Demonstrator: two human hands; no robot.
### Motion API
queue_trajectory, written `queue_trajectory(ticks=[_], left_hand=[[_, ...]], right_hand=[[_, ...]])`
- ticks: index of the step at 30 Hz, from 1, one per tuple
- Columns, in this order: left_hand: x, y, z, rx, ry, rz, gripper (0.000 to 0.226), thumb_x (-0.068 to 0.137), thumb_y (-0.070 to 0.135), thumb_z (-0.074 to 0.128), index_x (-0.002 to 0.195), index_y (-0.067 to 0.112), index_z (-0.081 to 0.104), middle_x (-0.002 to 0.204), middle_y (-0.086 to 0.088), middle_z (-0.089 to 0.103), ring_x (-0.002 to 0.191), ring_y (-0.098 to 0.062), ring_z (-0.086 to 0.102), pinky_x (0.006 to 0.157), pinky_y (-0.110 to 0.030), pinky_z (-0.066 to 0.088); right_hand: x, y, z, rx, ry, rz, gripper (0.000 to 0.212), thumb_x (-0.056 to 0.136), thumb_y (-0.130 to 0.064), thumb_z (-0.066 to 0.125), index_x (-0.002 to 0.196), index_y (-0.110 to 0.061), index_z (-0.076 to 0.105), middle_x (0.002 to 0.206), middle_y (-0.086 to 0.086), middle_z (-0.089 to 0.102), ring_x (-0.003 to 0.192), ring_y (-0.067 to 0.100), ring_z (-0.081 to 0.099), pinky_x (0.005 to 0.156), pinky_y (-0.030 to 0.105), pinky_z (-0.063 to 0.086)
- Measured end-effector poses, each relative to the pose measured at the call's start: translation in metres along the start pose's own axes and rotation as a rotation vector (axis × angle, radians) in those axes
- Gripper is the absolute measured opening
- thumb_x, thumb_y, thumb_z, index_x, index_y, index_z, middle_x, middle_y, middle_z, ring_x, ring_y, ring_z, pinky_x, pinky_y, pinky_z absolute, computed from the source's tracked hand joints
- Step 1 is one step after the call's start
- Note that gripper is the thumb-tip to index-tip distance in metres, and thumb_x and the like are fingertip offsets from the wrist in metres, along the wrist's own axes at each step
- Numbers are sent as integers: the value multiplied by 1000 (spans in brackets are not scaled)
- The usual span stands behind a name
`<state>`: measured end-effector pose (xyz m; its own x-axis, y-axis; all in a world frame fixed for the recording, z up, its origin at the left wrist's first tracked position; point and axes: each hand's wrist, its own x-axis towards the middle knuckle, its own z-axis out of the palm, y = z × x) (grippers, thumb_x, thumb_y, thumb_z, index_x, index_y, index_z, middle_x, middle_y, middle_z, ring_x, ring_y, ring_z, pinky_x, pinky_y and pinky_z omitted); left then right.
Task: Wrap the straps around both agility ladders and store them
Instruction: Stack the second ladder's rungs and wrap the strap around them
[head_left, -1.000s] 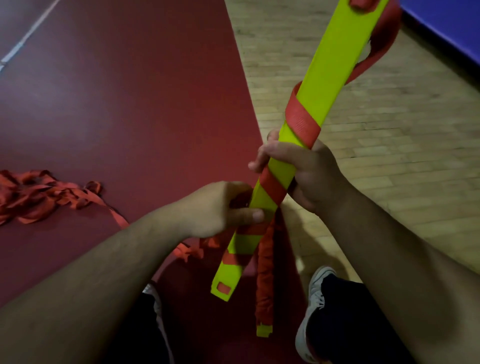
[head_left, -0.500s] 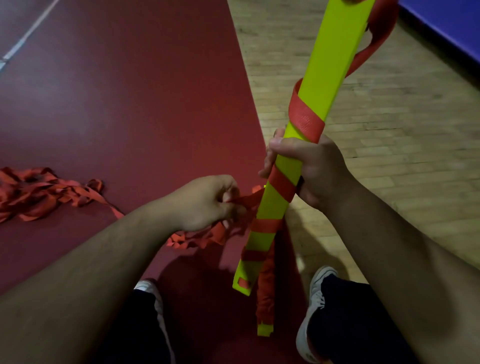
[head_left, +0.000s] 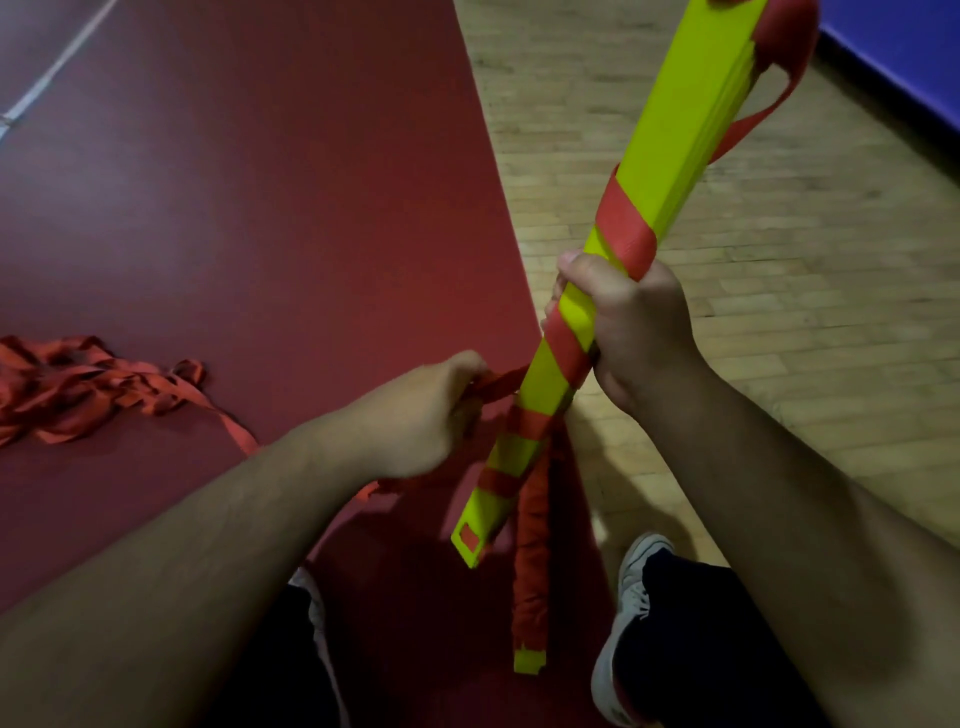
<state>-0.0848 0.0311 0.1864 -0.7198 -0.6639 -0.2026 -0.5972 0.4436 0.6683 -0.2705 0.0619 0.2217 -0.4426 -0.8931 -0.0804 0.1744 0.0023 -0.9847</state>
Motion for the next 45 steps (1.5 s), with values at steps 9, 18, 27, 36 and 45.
queue_trajectory(ticks=[9,18,27,36,45], left_hand=[[2,-4,24,181,212,34,47,76,73,62,89,32,45,63,8,42,57,-16,41,54,-33,30],[4,1,31,164,274,26,37,72,77,49,78,41,54,61,6,52,53,-9,49,49,-34,40],[-1,2,23,75,80,213,28,86,56,59,81,28,56,65,3,58,55,-12,55,54,-41,46],[5,-2,28,230,186,-105,44,86,70,54,99,27,55,83,-1,66,82,-29,63,60,-37,43],[10,6,15,-585,244,-356,31,103,18,40,79,9,57,62,-9,50,49,-22,43,47,-26,32]], right_hand=[[-4,5,5,-226,-38,-75,59,75,-50,67,116,-10,54,98,6,70,81,19,76,69,42,60],[-10,0,7,-400,-73,-140,62,68,-71,72,106,-27,52,94,7,70,83,26,73,77,54,60],[-7,-18,-4,109,-254,-6,23,82,-14,66,103,-11,57,74,5,65,69,21,65,72,41,57],[-2,-4,-3,64,148,-145,23,88,-11,74,103,-2,58,73,2,65,67,17,68,66,39,59],[2,-2,-6,10,169,-162,46,75,-29,81,113,-13,60,95,-2,70,95,20,72,88,38,58]])
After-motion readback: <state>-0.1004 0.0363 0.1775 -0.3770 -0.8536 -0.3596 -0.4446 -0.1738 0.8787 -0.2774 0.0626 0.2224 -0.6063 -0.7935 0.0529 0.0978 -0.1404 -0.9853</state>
